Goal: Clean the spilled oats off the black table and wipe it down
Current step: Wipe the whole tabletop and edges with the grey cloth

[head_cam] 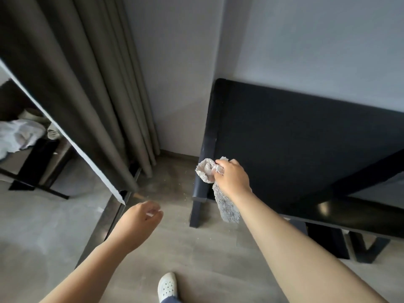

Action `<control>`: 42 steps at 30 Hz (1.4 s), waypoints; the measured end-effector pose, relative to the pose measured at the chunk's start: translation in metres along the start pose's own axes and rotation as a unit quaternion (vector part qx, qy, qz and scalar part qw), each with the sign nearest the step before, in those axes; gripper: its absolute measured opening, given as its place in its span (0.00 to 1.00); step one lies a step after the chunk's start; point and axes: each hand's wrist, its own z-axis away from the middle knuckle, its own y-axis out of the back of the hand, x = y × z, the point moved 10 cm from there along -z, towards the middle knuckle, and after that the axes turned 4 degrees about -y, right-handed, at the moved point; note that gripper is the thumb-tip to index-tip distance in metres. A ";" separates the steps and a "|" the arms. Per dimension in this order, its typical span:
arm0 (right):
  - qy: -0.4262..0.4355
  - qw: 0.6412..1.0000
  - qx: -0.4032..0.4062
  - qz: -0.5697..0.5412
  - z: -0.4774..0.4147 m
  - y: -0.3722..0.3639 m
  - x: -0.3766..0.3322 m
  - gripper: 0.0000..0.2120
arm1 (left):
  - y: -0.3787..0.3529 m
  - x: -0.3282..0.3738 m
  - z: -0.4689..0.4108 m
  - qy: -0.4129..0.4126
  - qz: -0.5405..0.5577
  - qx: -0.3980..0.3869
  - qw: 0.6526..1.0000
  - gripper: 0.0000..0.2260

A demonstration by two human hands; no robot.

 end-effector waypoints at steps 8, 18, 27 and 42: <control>-0.009 0.999 0.013 0.032 -0.043 -0.075 -0.032 0.19 | 0.032 -0.072 -0.020 0.042 -0.022 -0.010 0.999 0.02; 0.036 0.988 -0.132 -0.073 0.078 -0.092 -0.044 0.10 | 0.022 -0.035 -0.031 0.021 -0.020 -0.024 0.999 0.05; -0.089 0.988 -0.018 -0.128 0.156 0.043 0.096 0.08 | -0.022 0.093 0.014 -0.084 -0.018 -0.051 0.995 0.06; -0.237 0.890 0.312 -0.233 0.403 0.309 0.405 0.10 | -0.232 0.438 0.169 -0.299 -0.010 -0.182 0.937 0.06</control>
